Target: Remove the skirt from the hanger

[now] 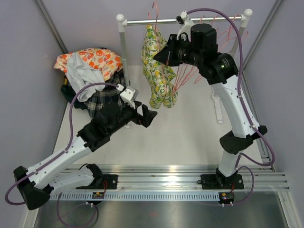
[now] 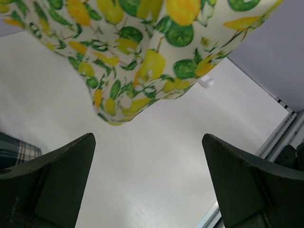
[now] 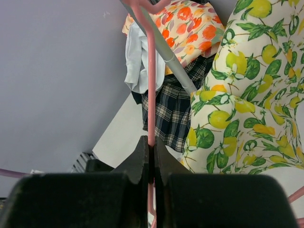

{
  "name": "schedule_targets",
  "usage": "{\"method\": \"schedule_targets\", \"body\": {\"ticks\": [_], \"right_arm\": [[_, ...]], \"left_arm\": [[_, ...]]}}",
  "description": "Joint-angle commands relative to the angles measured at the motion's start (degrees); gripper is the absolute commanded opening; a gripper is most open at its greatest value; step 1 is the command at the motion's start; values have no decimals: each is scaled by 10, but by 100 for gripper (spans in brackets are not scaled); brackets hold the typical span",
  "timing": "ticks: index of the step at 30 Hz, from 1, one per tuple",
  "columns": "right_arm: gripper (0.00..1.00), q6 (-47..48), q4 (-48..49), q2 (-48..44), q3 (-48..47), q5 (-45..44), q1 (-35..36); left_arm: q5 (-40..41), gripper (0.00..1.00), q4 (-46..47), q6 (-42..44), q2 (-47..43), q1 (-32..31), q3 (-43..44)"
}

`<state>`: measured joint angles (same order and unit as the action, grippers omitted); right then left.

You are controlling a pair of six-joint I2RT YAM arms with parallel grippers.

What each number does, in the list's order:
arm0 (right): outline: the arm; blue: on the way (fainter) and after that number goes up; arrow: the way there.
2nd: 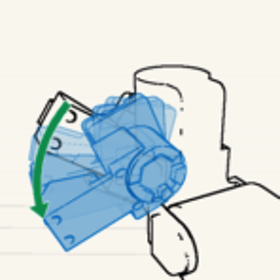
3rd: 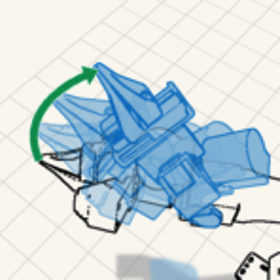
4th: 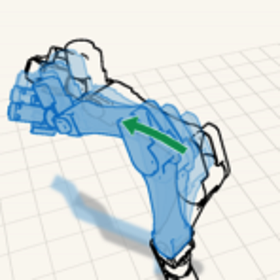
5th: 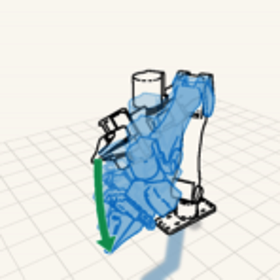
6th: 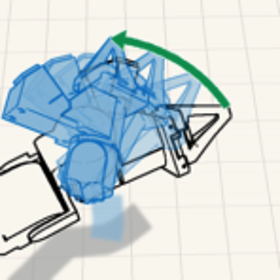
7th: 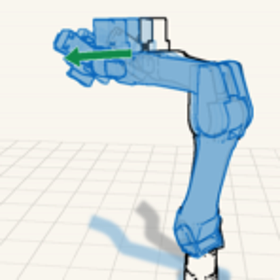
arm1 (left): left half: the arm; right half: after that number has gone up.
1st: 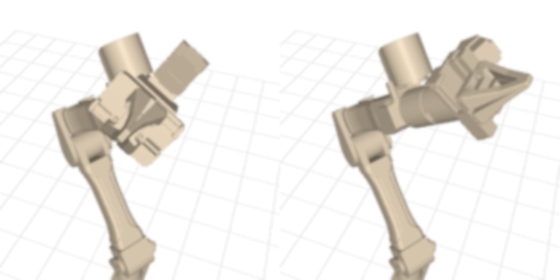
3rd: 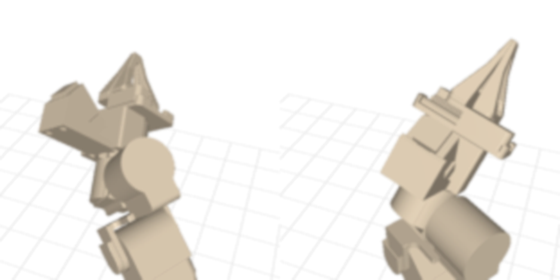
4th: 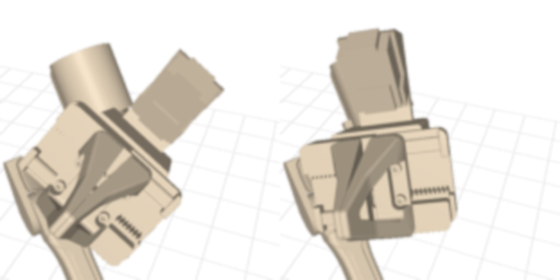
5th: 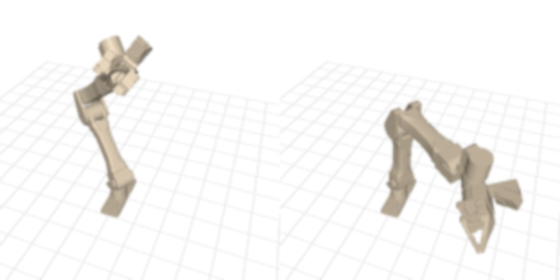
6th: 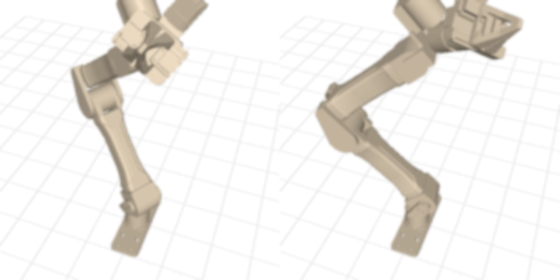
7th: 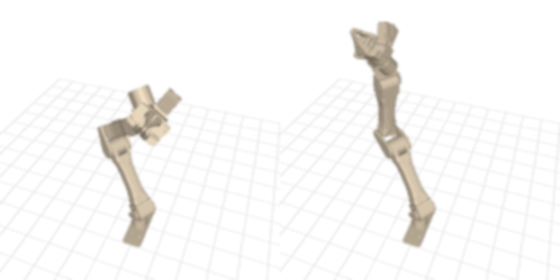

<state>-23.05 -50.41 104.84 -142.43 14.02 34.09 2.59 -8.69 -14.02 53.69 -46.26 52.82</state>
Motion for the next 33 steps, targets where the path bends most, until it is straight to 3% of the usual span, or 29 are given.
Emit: {"method": "schedule_targets", "body": {"ticks": [1, 4, 6, 8, 9, 10, 14, 19, 22, 23, 25, 26, 27, 29, 33], "right_arm": [[0, -22, 51, -53, 30, -2, 5], [0, -34, 55, -85, 61, 3, 5], [0, -40, 59, -106, 74, 2, 5], [0, -41, 57, -117, 78, -1, 5], [0, -41, 55, -124, 78, -4, 5], [0, -40, 52, -125, 78, -9, 5], [0, -29, 42, -126, 74, -22, 4], [0, -25, 37, -104, 57, -38, 4], [0, -22, 38, -75, 34, -38, 4], [0, -21, 36, -68, 25, -38, 4], [0, -19, 23, -52, -9, -40, 3], [0, -17, 20, -38, -20, -40, 4], [0, -16, 16, -31, -41, -41, 3], [0, -13, 14, -17, -52, -44, 3], [0, -20, 23, -2, -58, -48, -2]], "left_arm": [[25, 99, 144, 16, 38, -26, -13], [26, 99, 187, 15, 80, -30, -9], [23, 81, 212, 12, 103, -31, 0], [23, 54, 213, 11, 136, -32, 14], [32, 4, 211, 11, 143, -35, 25], [44, 0, 206, 8, 148, -38, 30], [75, 0, 176, 8, 126, -66, 17], [165, 0, 155, -40, 27, -170, -126], [239, 0, 140, -114, -17, -279, -217], [290, 0, 130, -161, -24, -349, -234], [348, 0, 89, -213, -30, -428, -265], [410, 0, 54, -278, -26, -468, -267], [438, 0, 25, -312, -21, -543, -267], [490, 0, -59, -410, 11, -628, -247], [526, 0, -153, -480, 96, -690, -171]]}}
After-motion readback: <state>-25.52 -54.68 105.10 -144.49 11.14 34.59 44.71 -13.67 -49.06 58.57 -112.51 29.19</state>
